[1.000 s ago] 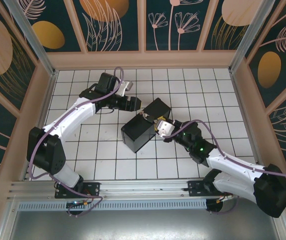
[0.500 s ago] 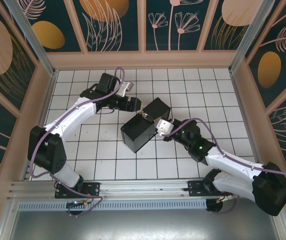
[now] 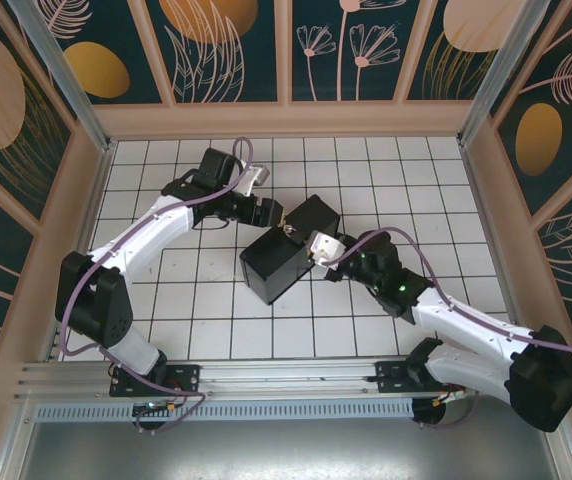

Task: Unlock the padlock with the key

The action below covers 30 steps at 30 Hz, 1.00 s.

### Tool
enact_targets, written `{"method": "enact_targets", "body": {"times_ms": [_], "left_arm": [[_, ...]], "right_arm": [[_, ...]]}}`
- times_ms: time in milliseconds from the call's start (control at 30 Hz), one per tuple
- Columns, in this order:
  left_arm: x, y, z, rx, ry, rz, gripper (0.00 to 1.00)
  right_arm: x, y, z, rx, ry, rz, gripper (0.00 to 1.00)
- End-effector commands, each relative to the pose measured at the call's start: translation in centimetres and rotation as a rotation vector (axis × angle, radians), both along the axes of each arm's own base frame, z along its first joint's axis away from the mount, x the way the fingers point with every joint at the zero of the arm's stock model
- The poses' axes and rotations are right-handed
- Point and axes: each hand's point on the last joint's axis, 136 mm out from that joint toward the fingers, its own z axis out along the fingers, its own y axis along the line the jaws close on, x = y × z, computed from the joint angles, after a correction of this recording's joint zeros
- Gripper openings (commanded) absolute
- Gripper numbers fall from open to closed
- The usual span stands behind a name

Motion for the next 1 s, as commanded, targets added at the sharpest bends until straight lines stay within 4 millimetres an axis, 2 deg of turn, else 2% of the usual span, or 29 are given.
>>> {"method": "enact_targets", "body": {"times_ms": [0, 367, 533, 967], "left_arm": [[-1.0, 0.2, -0.6, 0.027, -0.008, -0.027, 0.75], [-2.4, -0.6, -1.0, -0.003, 0.002, -0.057, 0.73], [-3.0, -0.8, -1.1, -0.021, 0.009, -0.065, 0.73], [-4.1, -1.6, -1.0, -0.065, 0.016, -0.088, 0.70]], "right_arm": [[0.1, 0.6, 2.0, 0.076, 0.083, 0.006, 0.05], [0.3, 1.3, 2.9, 0.263, 0.364, -0.075, 0.03], [-0.3, 1.7, 3.5, 0.458, 0.578, -0.119, 0.02], [-0.3, 1.1, 2.2, 0.932, 1.096, -0.221, 0.00]]}}
